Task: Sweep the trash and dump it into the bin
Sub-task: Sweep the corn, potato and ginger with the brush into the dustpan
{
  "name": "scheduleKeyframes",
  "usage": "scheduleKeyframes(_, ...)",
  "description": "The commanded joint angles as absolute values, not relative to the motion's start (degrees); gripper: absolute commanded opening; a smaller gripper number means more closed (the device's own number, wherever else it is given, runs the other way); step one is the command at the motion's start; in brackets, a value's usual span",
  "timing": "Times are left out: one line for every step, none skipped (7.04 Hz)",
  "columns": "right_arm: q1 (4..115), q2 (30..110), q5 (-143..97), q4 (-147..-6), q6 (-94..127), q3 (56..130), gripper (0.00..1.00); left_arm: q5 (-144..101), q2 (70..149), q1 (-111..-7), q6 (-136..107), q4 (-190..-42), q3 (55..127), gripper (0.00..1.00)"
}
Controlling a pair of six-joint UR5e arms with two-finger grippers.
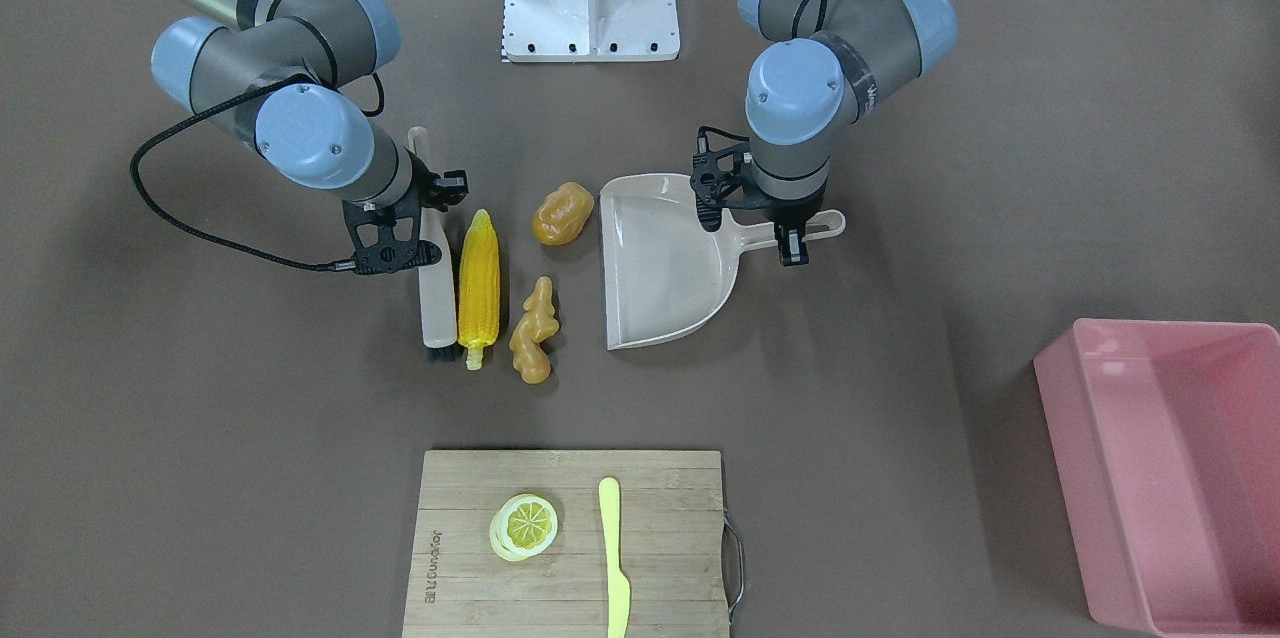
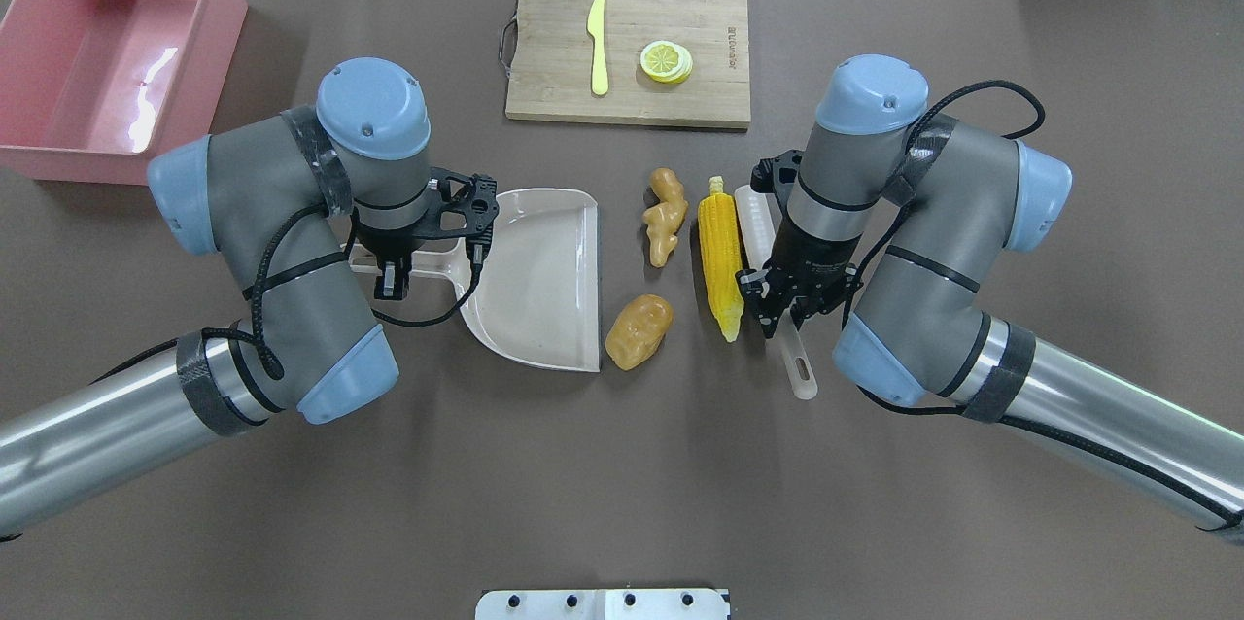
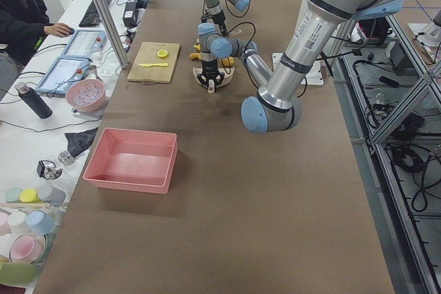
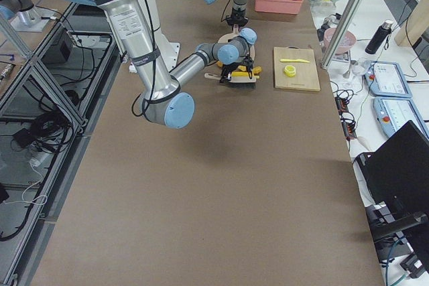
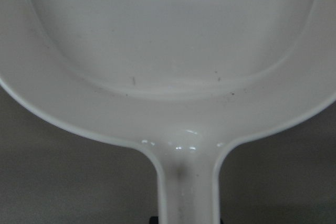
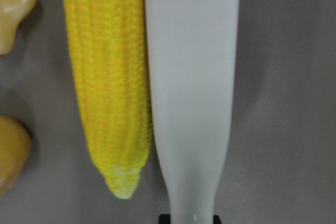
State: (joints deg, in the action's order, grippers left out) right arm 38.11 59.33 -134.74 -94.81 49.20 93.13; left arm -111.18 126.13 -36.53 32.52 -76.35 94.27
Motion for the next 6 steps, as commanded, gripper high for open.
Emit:
scheduleKeyframes(36.4,57.14,-134.3,-94.57,51.93,93.08,0.0,-111.18,126.21,-36.47,32.52,-76.29,94.31,0.0)
scheduleKeyframes(35.69,55.74,-134.3,-94.57,53.94,93.16,0.0,-111.18,126.21,-36.56,32.52,-76.29,94.31,0.0)
scheduleKeyframes(35.16,54.85,-134.3,-94.57,55.1,93.43,0.0,-111.18,126.3,-36.48,32.43,-76.29,94.39,0.0)
scheduleKeyframes(34.46,54.58,-134.3,-94.57,56.41,93.6,0.0,-111.09,126.65,-36.47,32.34,-76.2,94.39,0.0)
scheduleKeyframes(33.15,54.41,-134.12,-92.74,58.51,93.6,0.0,-111.09,126.65,-36.47,31.39,-76.29,94.39,0.0)
scheduleKeyframes(31.74,54.4,-132.99,-89.51,61.15,93.34,0.0,-111.09,127.0,-36.21,30.59,-76.29,94.48,0.0)
